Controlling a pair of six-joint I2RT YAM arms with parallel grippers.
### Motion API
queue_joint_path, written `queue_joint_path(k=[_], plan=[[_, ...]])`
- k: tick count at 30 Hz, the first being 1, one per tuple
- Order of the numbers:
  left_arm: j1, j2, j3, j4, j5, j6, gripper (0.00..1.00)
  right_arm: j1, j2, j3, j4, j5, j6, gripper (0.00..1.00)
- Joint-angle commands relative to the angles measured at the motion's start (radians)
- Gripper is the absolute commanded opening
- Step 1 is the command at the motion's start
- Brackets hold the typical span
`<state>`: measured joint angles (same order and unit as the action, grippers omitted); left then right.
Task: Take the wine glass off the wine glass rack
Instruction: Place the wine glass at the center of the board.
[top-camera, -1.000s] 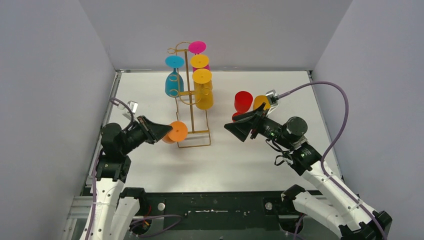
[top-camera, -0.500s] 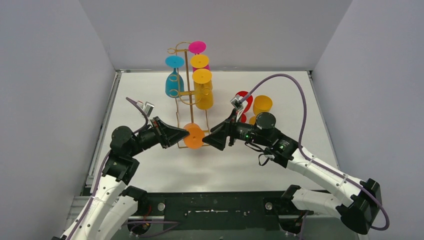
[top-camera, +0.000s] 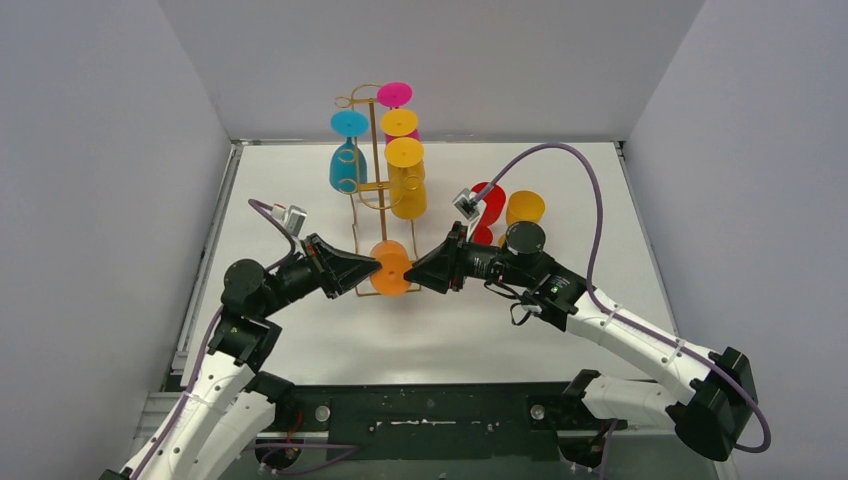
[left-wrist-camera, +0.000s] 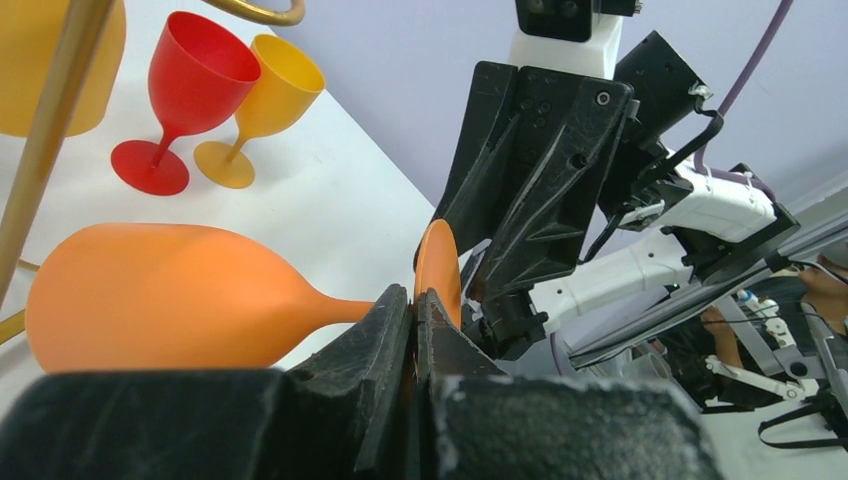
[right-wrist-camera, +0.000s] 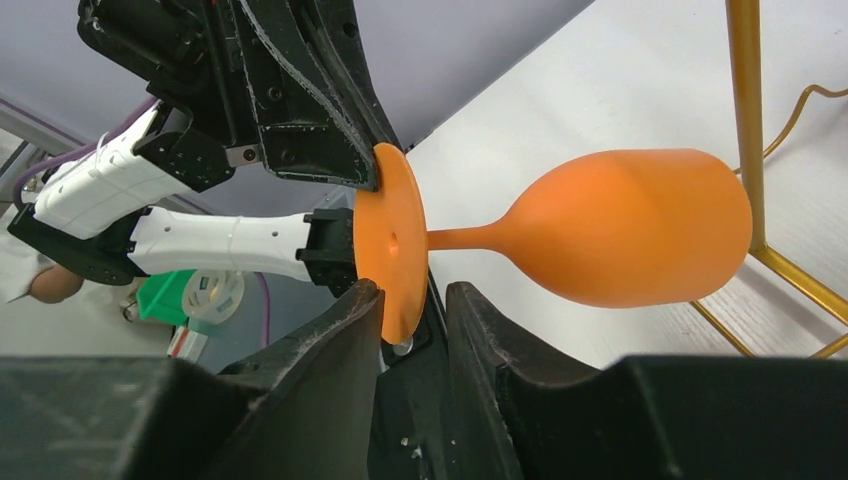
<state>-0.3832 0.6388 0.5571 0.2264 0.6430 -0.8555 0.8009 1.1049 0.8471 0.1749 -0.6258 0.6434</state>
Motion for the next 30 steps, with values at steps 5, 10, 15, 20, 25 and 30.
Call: queue_joint_path(k=[5,10,15,20,25,30], plan=[[-0.019,0.004,-0.021,0.167,0.058,-0.048,0.0,0.004,-0.006,0.016,0.135,-0.048,0.029,0.23],[-0.028,0.006,-0.041,0.218,0.062,-0.084,0.0,-0.001,0.013,0.009,0.206,-0.1,0.074,0.03],[-0.029,0.015,-0.012,0.129,0.088,-0.035,0.13,-0.008,0.001,0.009,0.19,-0.086,0.057,0.0],[-0.03,0.013,0.003,-0.013,0.137,0.044,0.48,-0.03,-0.033,0.003,0.118,-0.034,0.028,0.0],[-0.036,0.001,-0.03,-0.01,0.161,0.046,0.5,-0.043,-0.054,0.017,0.025,0.004,-0.01,0.0],[-0.057,0.013,-0.085,0.187,0.115,-0.083,0.45,-0.042,-0.053,0.013,0.017,-0.004,-0.03,0.0]])
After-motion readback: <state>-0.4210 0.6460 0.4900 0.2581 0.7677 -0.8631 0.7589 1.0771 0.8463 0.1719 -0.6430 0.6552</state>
